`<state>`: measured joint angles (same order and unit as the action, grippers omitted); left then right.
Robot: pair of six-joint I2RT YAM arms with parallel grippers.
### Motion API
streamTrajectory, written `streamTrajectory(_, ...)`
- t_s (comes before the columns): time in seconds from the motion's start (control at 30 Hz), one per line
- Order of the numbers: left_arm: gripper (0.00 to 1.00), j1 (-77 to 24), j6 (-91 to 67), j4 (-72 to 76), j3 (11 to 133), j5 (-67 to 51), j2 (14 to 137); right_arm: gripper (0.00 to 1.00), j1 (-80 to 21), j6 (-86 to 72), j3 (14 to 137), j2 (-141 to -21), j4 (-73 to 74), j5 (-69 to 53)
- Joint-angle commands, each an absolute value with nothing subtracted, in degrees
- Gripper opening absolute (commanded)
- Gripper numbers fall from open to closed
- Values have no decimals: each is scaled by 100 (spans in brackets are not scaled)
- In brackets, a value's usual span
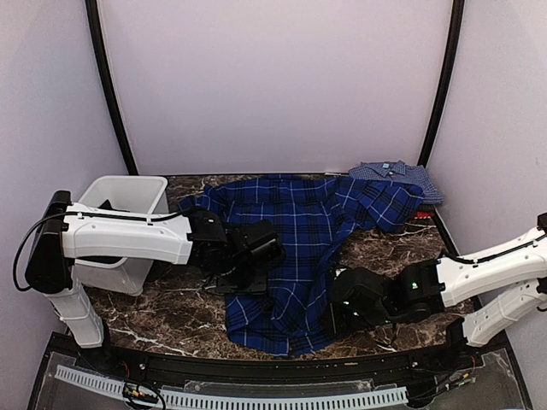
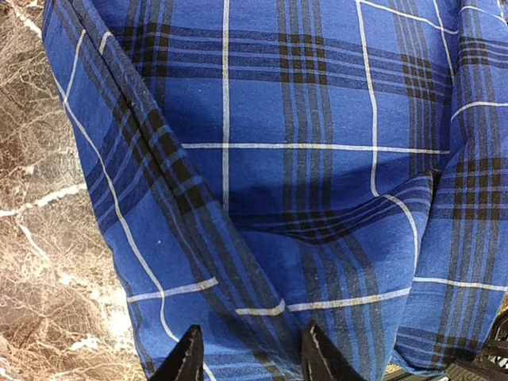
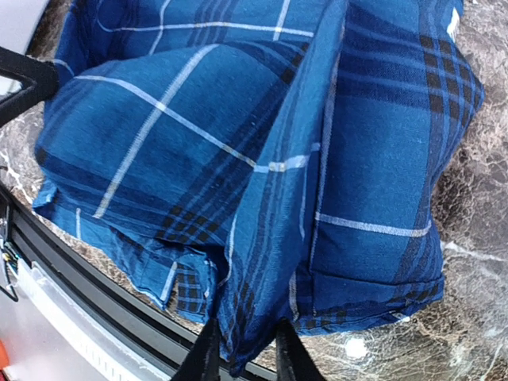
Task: Fold and stack the long sleeve shirts
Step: Flatten out the crumpled shirt at the center of the board.
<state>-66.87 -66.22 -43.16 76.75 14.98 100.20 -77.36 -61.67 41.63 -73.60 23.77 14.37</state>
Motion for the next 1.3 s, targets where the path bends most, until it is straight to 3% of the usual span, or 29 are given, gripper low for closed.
streamTrajectory(0.0, 40, -6715, -6672, -4390, 7630, 1603, 10025, 20, -7839, -6226, 4175, -7451, 2253, 1524)
streamTrajectory(0.43, 42, -6715, -6748, -4113, 7560, 1467, 10149, 7, -7847, -6284, 4192, -7349, 2427, 1650)
streamTrajectory(0.57, 32, -6715, -6772, -4090, 7552, 1451, 10194, 2, -7848, -6293, 4191, -7327, 2462, 1661)
streamTrajectory(0.63, 17, -6715, -6784, -4162, 7546, 1471, 10166, 0, -7847, -6297, 4216, -7305, 2543, 1693)
streamTrajectory(0.77, 1, -6715, -6870, -4343, 7387, 1582, 9921, 0, -7842, -6350, 4266, -7183, 3002, 1913)
streamTrajectory(1.03, 0, -6715, -7223, -4818, 6452, 1666, 8836, 0, -7718, -6663, 4219, -6486, 4415, 2483)
streamTrajectory(1.27, 0, -6685, -7596, -5186, 5190, 1487, 7529, 0, -7241, -6863, 3632, -5385, 4999, 2164)
